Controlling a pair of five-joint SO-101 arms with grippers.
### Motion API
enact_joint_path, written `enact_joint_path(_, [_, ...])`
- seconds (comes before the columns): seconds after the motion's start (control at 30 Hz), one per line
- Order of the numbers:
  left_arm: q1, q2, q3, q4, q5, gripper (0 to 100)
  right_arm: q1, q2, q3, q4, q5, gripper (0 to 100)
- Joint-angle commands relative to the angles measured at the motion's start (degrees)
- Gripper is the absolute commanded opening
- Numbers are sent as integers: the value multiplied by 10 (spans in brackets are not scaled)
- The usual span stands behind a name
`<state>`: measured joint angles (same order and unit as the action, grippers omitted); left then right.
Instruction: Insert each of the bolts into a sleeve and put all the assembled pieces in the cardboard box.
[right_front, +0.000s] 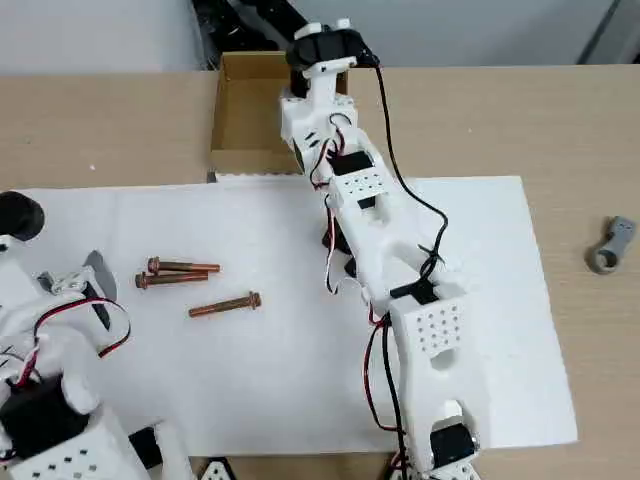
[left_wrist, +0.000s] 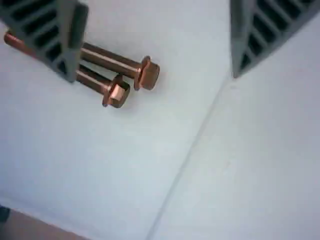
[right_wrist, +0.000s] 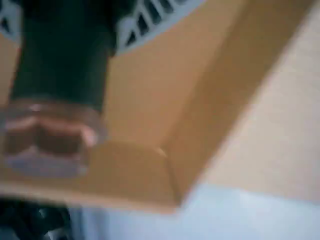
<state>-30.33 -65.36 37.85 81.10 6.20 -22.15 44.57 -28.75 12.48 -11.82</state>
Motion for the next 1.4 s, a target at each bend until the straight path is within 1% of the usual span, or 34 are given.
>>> enact_joint_path(0.0, [-4, -4, 13, -11, 0, 188, 9, 9, -48, 0, 16, 9])
enact_joint_path(0.13, [-4, -4, 28, -11, 0, 188, 14, 31, -48, 0, 24, 13])
enact_joint_path(0.23, [-4, -4, 36, -15, 2, 188, 12, 37, -48, 3, 22, 70])
enact_joint_path(0.37, [-4, -1, 55, -15, 2, 188, 6, 36, -48, 40, 21, 138])
enact_joint_path(0.67, [-4, 0, 68, -23, 2, 190, 5, 31, -49, 38, 21, 141])
enact_joint_path(0.83, [0, 4, 66, -28, 2, 192, 13, -18, -49, 56, 21, 140])
enact_joint_path(0.97, [0, 71, 58, -25, -1, 192, 17, -80, -49, 157, 20, 140])
enact_joint_path(1.2, [0, 295, -43, -22, -7, 190, 17, -185, -49, 371, 20, 140])
enact_joint_path(1.3, [21, 360, -90, -12, -63, 190, 18, -228, -49, 471, 21, 140])
enact_joint_path(1.37, [55, 389, -110, 3, -111, 189, 18, -254, -49, 538, 23, 140])
